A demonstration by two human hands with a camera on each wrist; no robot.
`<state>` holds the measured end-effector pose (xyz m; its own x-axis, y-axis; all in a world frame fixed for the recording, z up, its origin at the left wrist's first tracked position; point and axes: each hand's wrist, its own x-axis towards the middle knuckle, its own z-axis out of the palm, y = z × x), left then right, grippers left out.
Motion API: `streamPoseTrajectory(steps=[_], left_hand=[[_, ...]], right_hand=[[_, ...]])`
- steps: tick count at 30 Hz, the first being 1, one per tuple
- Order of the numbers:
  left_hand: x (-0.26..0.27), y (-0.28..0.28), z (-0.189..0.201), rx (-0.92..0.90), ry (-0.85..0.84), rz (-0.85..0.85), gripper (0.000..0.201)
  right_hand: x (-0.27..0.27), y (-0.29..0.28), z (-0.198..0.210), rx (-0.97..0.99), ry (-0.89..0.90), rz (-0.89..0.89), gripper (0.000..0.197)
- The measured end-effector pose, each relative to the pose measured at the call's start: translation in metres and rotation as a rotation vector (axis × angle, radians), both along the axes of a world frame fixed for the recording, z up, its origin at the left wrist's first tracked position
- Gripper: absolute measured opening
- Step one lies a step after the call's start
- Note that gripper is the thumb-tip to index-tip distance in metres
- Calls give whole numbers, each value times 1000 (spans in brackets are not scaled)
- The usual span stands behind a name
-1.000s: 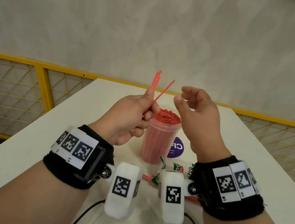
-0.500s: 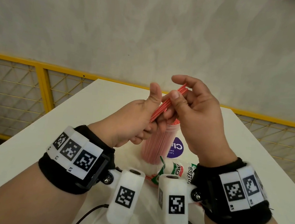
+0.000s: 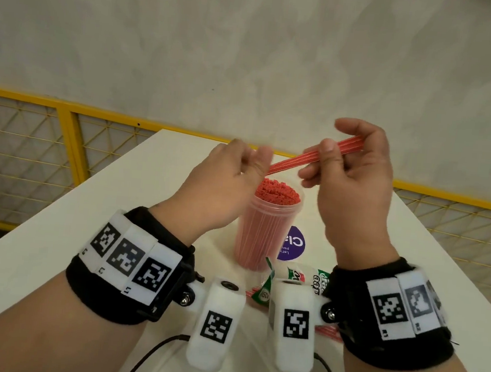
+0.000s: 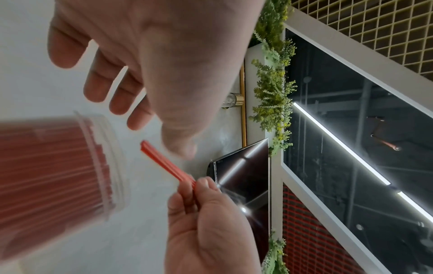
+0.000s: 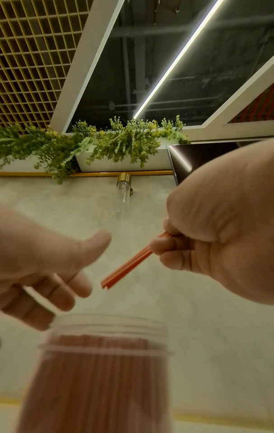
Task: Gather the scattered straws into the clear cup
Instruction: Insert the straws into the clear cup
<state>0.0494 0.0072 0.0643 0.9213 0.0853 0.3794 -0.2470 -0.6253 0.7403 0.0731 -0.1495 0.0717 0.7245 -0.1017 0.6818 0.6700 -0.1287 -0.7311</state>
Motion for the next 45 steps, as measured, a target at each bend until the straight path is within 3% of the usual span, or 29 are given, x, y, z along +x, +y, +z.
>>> streamPoseTrajectory(steps=[5,8,14,23,25,29,32,36,41,43,45], left_hand=[[2,1,-13,305,145,-135,66],[4,0,-20,361,152,-201,71],[13,3,-28,260,38,-186,50],[13,3,-25,177,22,-168,50],[13,2,-27,171,25,-167,52],[14,1,-29,125,33,-142,68],[14,1,-30,102,53,-126,79],[15,2,-30,114,70,-121,82],[15,2,-30,123,68,-123,84],[15,2,-30,123,70,-121,86],[14,2,-29,123,72,-122,86]], right_hand=[[15,-24,0,-74,9,-222,26],[18,-27,-2,-122,24,-261,29],[17,-20,-5,-151,36,-260,24],[17,-10,-15,-275,65,-258,24],[17,-8,-17,-351,81,-224,26],[19,-2,-27,-710,267,-43,33],[18,-5,-25,-647,328,45,38],[18,-15,-12,-485,292,-71,35],[9,-17,-6,-731,262,-104,66],[7,-13,-9,-942,296,-53,70],[7,-12,-10,-1000,310,-29,71]])
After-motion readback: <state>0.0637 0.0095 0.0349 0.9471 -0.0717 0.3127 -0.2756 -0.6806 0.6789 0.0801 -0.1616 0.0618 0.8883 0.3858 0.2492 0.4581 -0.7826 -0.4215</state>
